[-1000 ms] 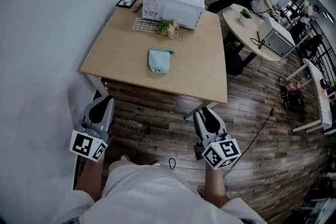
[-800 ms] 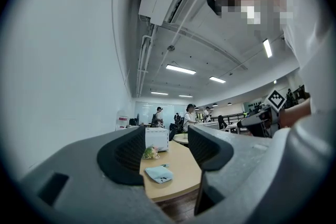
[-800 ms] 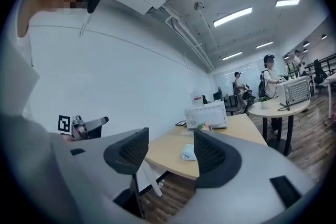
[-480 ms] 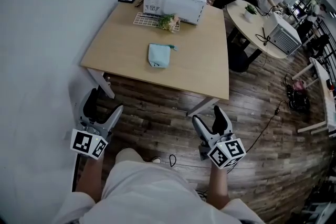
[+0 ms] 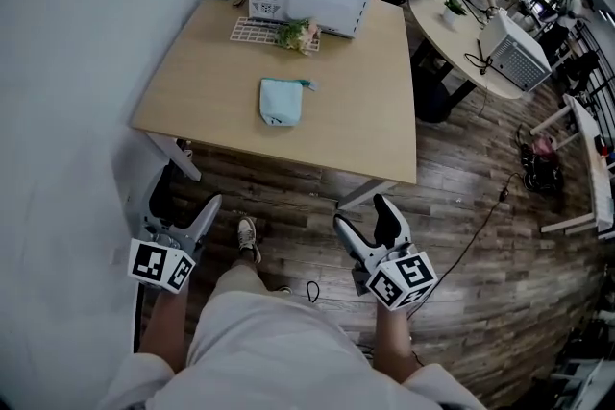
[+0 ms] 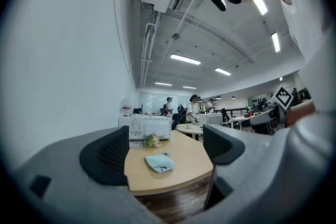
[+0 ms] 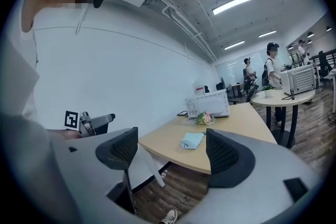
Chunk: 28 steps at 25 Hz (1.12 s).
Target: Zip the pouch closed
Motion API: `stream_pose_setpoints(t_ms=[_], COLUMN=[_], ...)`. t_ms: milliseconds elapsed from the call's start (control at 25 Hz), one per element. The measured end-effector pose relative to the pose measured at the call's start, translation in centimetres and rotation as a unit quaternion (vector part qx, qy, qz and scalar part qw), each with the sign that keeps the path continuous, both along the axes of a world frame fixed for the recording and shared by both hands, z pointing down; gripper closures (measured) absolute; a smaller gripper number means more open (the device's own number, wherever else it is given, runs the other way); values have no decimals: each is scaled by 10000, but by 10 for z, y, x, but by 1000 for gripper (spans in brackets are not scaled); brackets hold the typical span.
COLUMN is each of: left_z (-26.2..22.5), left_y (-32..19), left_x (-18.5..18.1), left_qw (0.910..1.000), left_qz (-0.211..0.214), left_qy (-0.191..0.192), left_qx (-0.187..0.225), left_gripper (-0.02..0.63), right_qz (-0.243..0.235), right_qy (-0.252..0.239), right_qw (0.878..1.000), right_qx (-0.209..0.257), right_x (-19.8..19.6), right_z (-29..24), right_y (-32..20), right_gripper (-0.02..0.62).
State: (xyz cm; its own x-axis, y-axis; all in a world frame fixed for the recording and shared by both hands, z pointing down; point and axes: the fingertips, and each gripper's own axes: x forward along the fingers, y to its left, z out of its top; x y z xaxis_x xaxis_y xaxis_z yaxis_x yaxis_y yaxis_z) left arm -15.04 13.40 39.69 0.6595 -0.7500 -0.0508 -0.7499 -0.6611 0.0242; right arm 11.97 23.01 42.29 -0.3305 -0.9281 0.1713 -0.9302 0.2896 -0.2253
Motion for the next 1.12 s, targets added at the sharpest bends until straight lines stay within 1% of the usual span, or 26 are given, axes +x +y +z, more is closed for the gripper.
stream_pose_setpoints(t_ms=[120, 280, 400, 440, 560, 640, 760, 880, 1000, 1120], left_z=[12, 4, 10, 12, 12, 14, 21, 28, 33, 33], left_y=[-38, -101, -155, -170, -215, -239, -265, -279, -288, -298], left_x=[18, 30, 34, 37, 52, 64, 81, 94, 106, 115], left_qw=[9998, 9994, 9984, 9978, 9955, 9939, 9905, 9879, 9874, 9896], left_qz=[150, 324, 463, 552, 895, 1055, 1305, 1447, 1461, 1316], left_qy=[96, 125, 225, 238, 174, 197, 194, 149, 33, -57], left_qx=[-113, -35, -239, -298, -245, -273, -377, -529, -604, -584], left_gripper=[172, 172, 172, 172, 172, 172, 172, 172, 172, 172], right_qz=[61, 136, 218, 260, 373, 494, 682, 690, 596, 401], right_qy=[23, 41, 105, 138, 301, 378, 407, 384, 338, 255], right_qw=[9998, 9996, 9992, 9989, 9974, 9957, 9933, 9923, 9922, 9932], right_qx=[-173, -233, -322, -374, -538, -685, -838, -957, -1038, -1060], right_x=[5, 9, 5, 4, 2, 6, 12, 17, 26, 35], right_z=[11, 2, -6, -8, -9, -3, 7, 14, 25, 38], right_y=[-31, -95, -145, -157, -194, -211, -228, -244, -262, -281], right_gripper=[207, 207, 207, 207, 207, 207, 208, 213, 216, 222])
